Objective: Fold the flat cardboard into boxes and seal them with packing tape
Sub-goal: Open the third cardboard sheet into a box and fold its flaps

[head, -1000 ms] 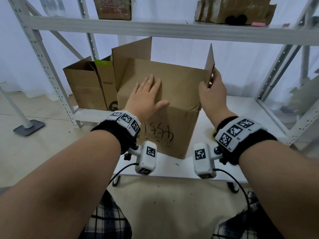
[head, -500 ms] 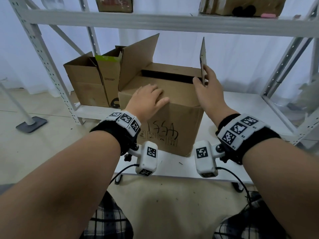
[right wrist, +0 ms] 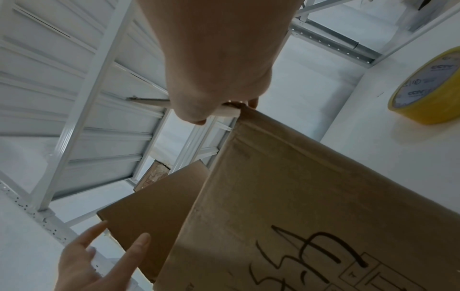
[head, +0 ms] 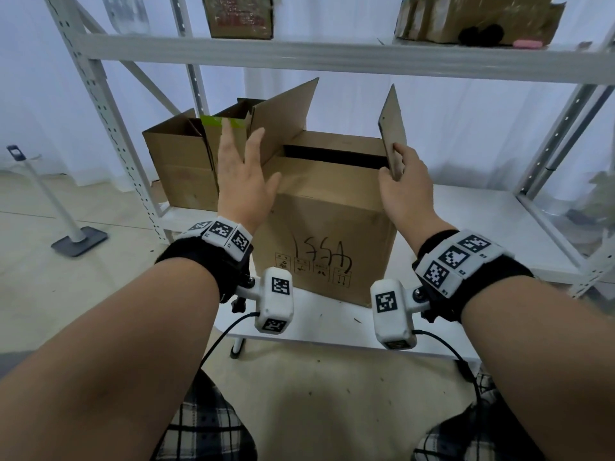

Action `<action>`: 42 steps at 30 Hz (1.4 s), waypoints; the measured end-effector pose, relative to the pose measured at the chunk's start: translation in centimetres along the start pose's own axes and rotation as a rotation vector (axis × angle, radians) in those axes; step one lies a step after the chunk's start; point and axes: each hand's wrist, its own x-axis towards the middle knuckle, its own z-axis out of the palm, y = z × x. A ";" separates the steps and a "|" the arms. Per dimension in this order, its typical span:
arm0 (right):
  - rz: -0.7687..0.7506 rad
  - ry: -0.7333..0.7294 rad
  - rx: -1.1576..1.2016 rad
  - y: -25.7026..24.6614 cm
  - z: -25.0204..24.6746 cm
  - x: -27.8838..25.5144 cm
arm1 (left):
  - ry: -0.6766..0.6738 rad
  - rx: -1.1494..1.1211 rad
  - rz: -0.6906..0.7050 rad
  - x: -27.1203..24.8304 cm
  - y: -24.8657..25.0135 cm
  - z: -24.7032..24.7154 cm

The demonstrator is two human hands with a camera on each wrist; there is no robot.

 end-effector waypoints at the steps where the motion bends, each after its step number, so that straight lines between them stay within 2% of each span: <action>1: -0.016 0.017 -0.001 -0.1 0.0 0.1 | -0.005 -0.147 -0.050 0.1 -0.3 0.0; 3: -0.035 0.013 -0.016 0.1 -0.1 0.3 | 0.033 -0.385 -0.142 0.3 -0.9 0.0; 5: -0.054 -0.054 -0.070 0.5 0.1 0.6 | 0.031 -0.467 -0.259 0.6 -1.0 -0.1; 7: -0.075 -0.139 -0.150 1.0 0.5 0.7 | -0.053 -0.410 -0.332 0.8 -1.2 0.3; 9: -0.071 -0.178 -0.189 1.4 0.8 0.8 | -0.150 -0.326 -0.344 0.8 -1.6 1.0; 14: -0.023 -0.125 -0.033 1.0 0.3 1.1 | -0.219 -0.352 -0.450 1.1 -3.2 2.2; 17: -0.044 -0.137 -0.077 1.1 -0.1 1.0 | -0.224 -0.337 -0.401 1.1 -3.5 2.0; 21: -0.048 -0.156 -0.219 1.3 -0.5 0.6 | -0.227 -0.254 -0.252 0.9 -2.4 1.6; 25: -0.077 -0.143 -0.220 0.7 -1.3 0.4 | -0.268 -0.164 -0.163 0.3 -2.0 0.9; 30: -0.107 -0.197 -0.300 0.5 -2.0 0.0 | -0.455 0.022 -0.049 -0.3 -1.3 0.6; 34: -0.075 -0.278 -0.324 1.3 -1.6 0.5 | -0.571 0.013 -0.186 0.0 0.0 1.3; 39: 0.100 -0.382 -0.249 2.2 -1.7 1.4 | -0.666 0.090 -0.259 0.6 2.2 0.9; 42: 0.117 -0.455 -0.235 2.6 -2.0 1.6 | -0.733 0.206 -0.284 0.6 3.8 0.9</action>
